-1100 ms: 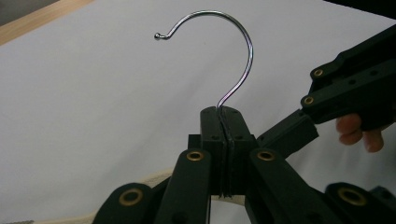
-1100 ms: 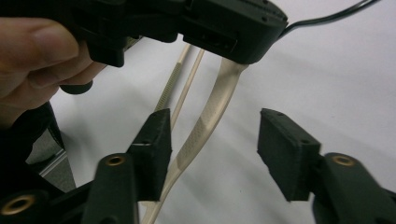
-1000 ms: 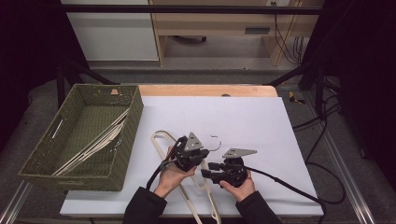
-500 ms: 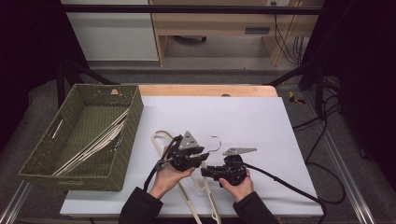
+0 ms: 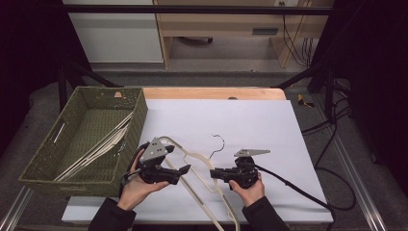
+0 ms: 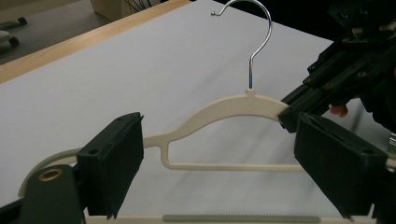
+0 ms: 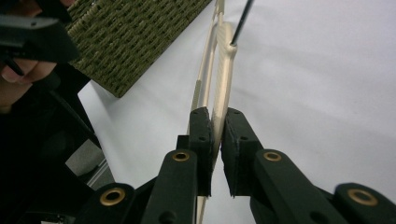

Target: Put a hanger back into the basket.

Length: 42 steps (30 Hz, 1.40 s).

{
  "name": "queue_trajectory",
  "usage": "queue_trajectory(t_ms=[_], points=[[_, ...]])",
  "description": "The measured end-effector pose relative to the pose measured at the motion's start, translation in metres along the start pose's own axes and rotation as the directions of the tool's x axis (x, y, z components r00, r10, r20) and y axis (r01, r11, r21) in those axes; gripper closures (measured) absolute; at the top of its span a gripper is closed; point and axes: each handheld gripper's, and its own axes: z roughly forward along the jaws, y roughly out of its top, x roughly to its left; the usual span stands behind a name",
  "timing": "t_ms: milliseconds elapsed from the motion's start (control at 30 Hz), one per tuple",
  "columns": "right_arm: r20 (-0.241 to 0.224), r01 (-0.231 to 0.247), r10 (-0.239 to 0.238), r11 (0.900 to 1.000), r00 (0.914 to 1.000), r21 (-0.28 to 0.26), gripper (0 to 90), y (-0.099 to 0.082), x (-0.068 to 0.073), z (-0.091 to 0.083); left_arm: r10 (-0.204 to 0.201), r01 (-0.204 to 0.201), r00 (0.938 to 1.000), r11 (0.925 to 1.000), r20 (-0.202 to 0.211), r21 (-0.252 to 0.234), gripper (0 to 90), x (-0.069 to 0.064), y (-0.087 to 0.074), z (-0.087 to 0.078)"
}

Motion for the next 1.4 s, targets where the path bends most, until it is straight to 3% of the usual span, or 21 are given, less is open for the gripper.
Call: queue_trajectory(t_ms=[233, 433, 667, 933, 1100, 1200, 1233, 1267, 1400], points=[[-0.031, 0.028, -0.028, 0.9995, 0.9991, -0.015, 86.9, 0.007, 0.002, -0.012, -0.016, 0.016, 0.9998, 0.9998, 0.011, 0.016, 13.1, 0.002, -0.005, -0.004], [-0.042, 0.095, -0.095, 0.9953, 0.9946, -0.021, 87.0, 0.015, 0.005, -0.027, 0.014, -0.015, 0.9995, 0.9994, 0.03, 0.033, 11.7, 0.002, 0.0, -0.001], [-0.08, 0.177, -0.177, 0.9842, 0.981, -0.007, 87.1, 0.019, 0.014, -0.034, 0.075, -0.081, 0.9942, 0.9933, 0.076, 0.082, 16.5, 0.0, 0.007, 0.016], [-0.108, 0.207, -0.204, 0.9782, 0.9729, 0.017, 87.0, 0.019, 0.017, -0.033, 0.123, -0.14, 0.9837, 0.9817, 0.131, 0.129, 38.0, 0.001, 0.01, 0.034], [-0.129, 0.238, -0.232, 0.9704, 0.9642, 0.038, 87.0, 0.018, 0.019, -0.032, 0.129, -0.156, 0.9764, 0.9763, 0.173, 0.15, 52.9, 0.0, 0.01, 0.037], [-0.129, 0.235, -0.227, 0.971, 0.9652, 0.045, 87.0, 0.018, 0.021, -0.031, 0.132, -0.163, 0.973, 0.9735, 0.189, 0.16, 60.5, -0.002, 0.01, 0.037], [-0.131, 0.236, -0.228, 0.9707, 0.9647, 0.047, 87.0, 0.018, 0.021, -0.031, 0.157, -0.194, 0.9673, 0.9637, 0.199, 0.183, 61.8, 0.0, 0.01, 0.036], [-0.138, 0.245, -0.236, 0.9682, 0.9619, 0.051, 87.0, 0.018, 0.02, -0.031, 0.146, -0.184, 0.9682, 0.9663, 0.203, 0.181, 63.0, -0.001, 0.01, 0.036], [-0.149, 0.247, -0.237, 0.9675, 0.9599, 0.053, 86.7, 0.018, 0.021, -0.031, 0.181, -0.224, 0.9615, 0.9519, 0.207, 0.209, 67.4, -0.005, 0.009, 0.033]])
